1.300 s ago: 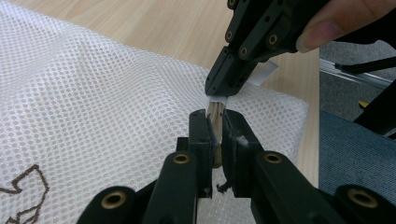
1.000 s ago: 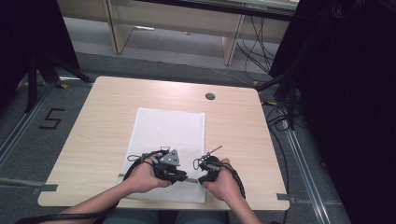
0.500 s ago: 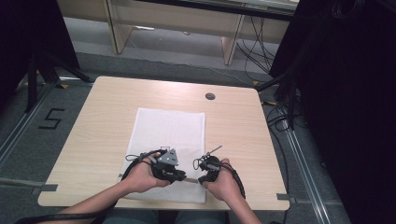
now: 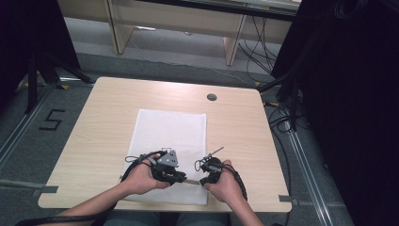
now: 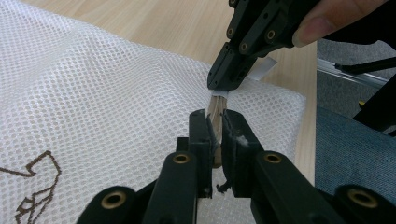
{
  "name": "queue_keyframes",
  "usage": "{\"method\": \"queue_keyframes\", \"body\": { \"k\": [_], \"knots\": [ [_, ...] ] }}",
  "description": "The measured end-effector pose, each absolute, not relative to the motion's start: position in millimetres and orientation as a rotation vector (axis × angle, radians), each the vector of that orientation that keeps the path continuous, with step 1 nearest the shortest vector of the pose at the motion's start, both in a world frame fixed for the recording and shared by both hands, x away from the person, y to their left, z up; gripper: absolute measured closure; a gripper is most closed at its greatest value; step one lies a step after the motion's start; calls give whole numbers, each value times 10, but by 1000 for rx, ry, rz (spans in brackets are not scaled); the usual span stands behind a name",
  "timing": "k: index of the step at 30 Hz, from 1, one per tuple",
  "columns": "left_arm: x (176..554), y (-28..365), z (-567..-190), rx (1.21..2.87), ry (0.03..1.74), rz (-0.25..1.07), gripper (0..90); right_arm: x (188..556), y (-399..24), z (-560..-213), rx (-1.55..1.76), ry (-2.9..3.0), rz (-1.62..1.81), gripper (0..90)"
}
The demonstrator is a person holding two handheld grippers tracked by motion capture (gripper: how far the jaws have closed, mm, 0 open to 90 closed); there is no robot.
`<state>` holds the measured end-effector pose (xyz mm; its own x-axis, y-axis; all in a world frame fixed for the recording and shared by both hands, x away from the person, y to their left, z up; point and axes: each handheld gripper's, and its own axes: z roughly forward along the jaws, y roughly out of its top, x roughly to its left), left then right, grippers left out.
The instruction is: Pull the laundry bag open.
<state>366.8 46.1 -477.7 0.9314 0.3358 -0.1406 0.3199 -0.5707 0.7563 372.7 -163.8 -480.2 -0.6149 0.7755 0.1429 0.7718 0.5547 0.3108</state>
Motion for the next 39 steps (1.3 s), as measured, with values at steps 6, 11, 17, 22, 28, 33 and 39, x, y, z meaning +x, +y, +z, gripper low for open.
{"method": "queue_keyframes", "body": {
  "k": [6, 11, 17, 22, 28, 33, 39],
  "knots": [
    [3669, 493, -4773, 2208, 472, 23, 824, 3719, -1634, -4796, 1396, 2754, 534, 900],
    [3665, 510, -4772, 2207, 474, 23, 824, 3715, -1630, -4793, 1409, 2753, 531, 900],
    [3661, 531, -4762, 2208, 487, 23, 824, 3726, -1637, -4802, 1375, 2758, 541, 900],
    [3663, 540, -4763, 2212, 486, 29, 824, 3720, -1633, -4796, 1393, 2754, 535, 900],
    [3658, 542, -4767, 2208, 480, 27, 824, 3734, -1644, -4809, 1349, 2766, 560, 900],
    [3661, 555, -4765, 2211, 468, 30, 824, 3725, -1636, -4806, 1376, 2764, 553, 900],
    [3658, 585, -4770, 2208, 476, 26, 825, 3724, -1624, -4812, 1353, 2753, 551, 900]
  ]
}}
